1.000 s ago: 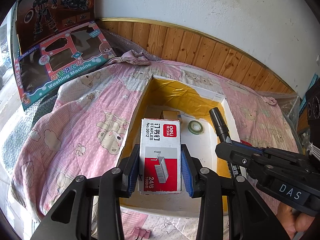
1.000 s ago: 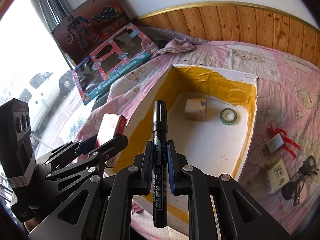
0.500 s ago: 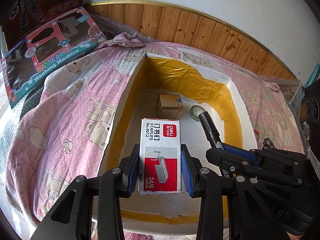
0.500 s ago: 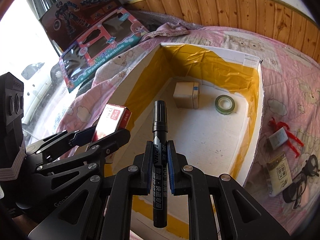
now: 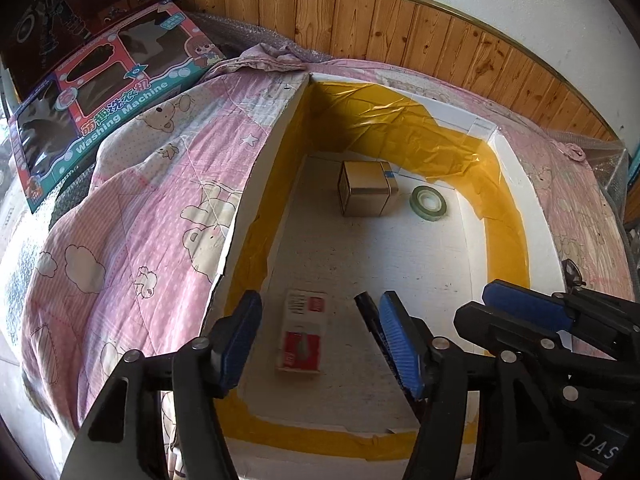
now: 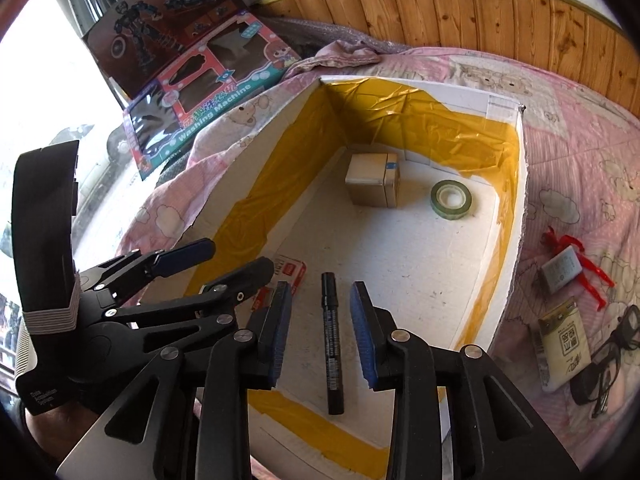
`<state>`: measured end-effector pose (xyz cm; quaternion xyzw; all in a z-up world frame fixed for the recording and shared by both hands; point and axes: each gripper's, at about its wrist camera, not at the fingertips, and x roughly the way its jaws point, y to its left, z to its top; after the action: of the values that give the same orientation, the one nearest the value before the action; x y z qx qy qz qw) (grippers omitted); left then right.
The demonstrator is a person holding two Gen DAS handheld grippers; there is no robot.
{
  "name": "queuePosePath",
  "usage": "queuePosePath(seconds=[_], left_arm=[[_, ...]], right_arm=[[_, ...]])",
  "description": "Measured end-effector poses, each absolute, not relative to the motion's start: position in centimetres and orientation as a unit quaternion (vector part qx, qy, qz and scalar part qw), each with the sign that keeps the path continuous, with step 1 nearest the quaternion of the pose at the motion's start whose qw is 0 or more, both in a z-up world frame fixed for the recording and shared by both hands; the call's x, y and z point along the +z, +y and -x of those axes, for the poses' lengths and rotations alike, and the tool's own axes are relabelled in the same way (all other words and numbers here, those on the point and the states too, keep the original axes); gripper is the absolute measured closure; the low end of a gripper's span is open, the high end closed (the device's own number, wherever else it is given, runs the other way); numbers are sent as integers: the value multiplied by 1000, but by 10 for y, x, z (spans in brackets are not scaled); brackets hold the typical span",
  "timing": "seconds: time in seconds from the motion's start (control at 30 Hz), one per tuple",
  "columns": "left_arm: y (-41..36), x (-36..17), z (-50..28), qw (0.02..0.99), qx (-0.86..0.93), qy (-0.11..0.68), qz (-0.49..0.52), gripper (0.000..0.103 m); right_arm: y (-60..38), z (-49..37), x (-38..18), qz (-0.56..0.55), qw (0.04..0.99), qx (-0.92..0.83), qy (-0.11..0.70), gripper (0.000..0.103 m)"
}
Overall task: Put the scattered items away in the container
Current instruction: 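Withdraw both tools from the box toward the remaining items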
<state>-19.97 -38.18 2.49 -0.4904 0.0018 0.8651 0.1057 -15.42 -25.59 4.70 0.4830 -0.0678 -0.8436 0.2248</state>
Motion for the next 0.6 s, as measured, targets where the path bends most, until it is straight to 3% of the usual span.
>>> queuePosePath(seconds=[0.3,0.6], left_arm=[[-390,75,158,98,888,-29,448,39],[-363,94,60,121,898,-15,423,38]], right_arm=[[-243,100,97,-415,277,-863,-81,70],[-183,18,80,-402,265,-870,-106,70]])
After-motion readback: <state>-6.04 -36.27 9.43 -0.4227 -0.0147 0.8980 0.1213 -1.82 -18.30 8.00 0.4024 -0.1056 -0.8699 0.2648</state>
